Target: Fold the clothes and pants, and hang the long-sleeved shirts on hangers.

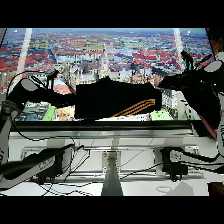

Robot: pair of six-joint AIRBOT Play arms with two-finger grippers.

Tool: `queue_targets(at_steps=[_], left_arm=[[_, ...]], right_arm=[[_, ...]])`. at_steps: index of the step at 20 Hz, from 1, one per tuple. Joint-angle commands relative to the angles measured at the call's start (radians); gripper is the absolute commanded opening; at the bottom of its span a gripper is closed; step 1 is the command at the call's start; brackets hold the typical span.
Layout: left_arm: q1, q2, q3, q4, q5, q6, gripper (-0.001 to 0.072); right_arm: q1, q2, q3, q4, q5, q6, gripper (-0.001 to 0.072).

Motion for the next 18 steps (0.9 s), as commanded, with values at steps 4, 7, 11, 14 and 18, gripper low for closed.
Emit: queue_targets(at_steps=[4,7,11,14,18], left_arm=[[-0.001,0.001,-0.01,-0.023,0.034,-0.003,0.0693],[-0.001,0.001,-0.011,-0.023,0.035,-0.004,0.0693],[-0.001,0.001,-0.011,-0.023,0.035,-0.004,0.0693],[-0.001,0.001,-0.011,-0.023,0.037,-0.004,0.0693],[-0.001,0.0,-0.011,-0.023,0.057,-0.004,0.0693]], right_arm=[[0.009,-0.047,-0.005,-0.187,0.051,-0.137,0.0625],[0.03,-0.073,-0.051,-0.084,0.026,-0.214,0.0688],[0.113,-0.116,-0.102,-0.054,-0.27,-0.217,0.0693],[0.156,-0.16,-0.075,0.001,-0.395,-0.079,0.0698],[0.171,-0.275,0.019,0.102,-0.217,-0.016,0.0687]])
